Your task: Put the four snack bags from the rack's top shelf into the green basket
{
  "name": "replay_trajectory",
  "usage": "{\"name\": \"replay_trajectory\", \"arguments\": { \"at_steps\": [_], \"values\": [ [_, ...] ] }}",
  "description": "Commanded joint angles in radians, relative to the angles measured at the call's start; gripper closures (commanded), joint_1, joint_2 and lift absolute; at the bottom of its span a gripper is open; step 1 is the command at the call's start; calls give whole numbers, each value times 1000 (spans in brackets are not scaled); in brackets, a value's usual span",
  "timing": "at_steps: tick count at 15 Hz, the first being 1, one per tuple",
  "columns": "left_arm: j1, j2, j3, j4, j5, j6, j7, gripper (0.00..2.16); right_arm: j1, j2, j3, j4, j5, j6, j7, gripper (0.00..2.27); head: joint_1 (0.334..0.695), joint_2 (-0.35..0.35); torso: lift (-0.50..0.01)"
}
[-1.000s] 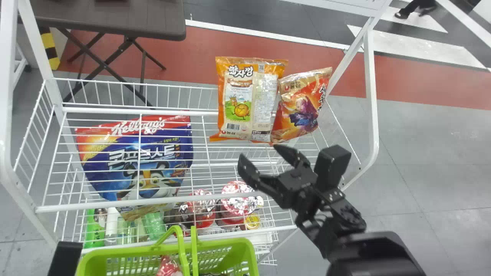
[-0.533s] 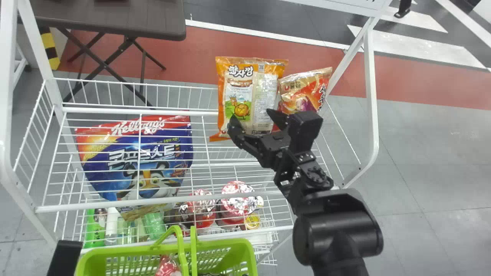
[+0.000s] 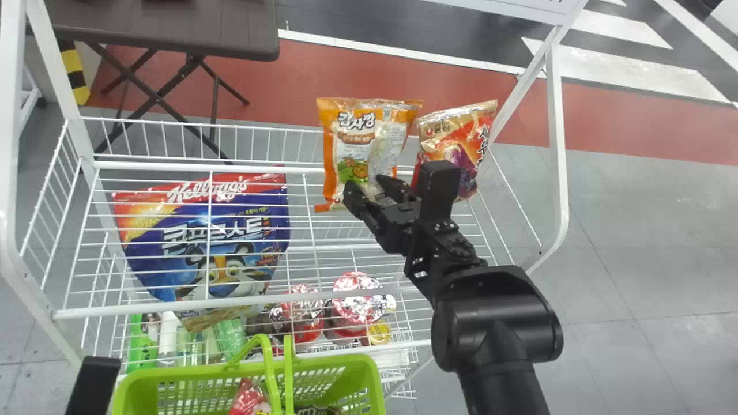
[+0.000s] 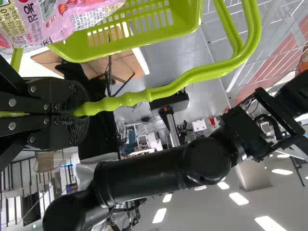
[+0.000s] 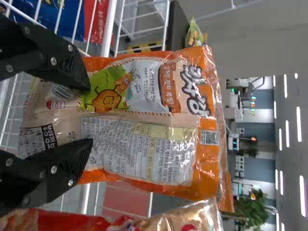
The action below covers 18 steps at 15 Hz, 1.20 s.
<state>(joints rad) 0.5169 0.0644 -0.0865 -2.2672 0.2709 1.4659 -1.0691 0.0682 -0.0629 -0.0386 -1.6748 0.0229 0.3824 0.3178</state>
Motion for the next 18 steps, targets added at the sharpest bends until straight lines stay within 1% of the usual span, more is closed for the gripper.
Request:
{"name": "replay_trajectory", "arguments": {
  "at_steps": [1,5,6,9,12,14,15,17,18],
  "values": [
    [0,0,2,2,1,0,1,2145,1,0,6,-6,5,-15,30,2111,695,-350,0],
    [3,-2,1,-2,1,3,1,2145,18,0,17,-45,6,-33,116,2111,695,-328,0],
    [3,-2,2,-2,1,0,3,2145,36,0,22,-75,5,-33,122,2111,695,-321,0],
    [3,0,8,-3,2,0,3,2145,157,0,34,-256,-11,-27,136,2111,695,-300,0],
    [2,0,31,0,5,-6,3,2145,340,-6,-40,-517,-106,96,168,2111,695,-296,0],
    [-3,0,48,0,16,-6,3,2145,453,-6,-106,-660,-155,246,225,2111,695,-317,0],
    [-5,-3,53,-2,16,-6,4,2145,509,-6,-150,-714,-199,338,264,2111,695,-328,0],
    [-1,-12,67,0,16,-6,4,2145,558,-9,-239,-760,-316,565,330,2111,695,-350,0],
    [-1,-14,68,0,16,-9,4,2145,578,-12,-268,-767,-353,648,343,2111,695,-350,0]
  ]
}}
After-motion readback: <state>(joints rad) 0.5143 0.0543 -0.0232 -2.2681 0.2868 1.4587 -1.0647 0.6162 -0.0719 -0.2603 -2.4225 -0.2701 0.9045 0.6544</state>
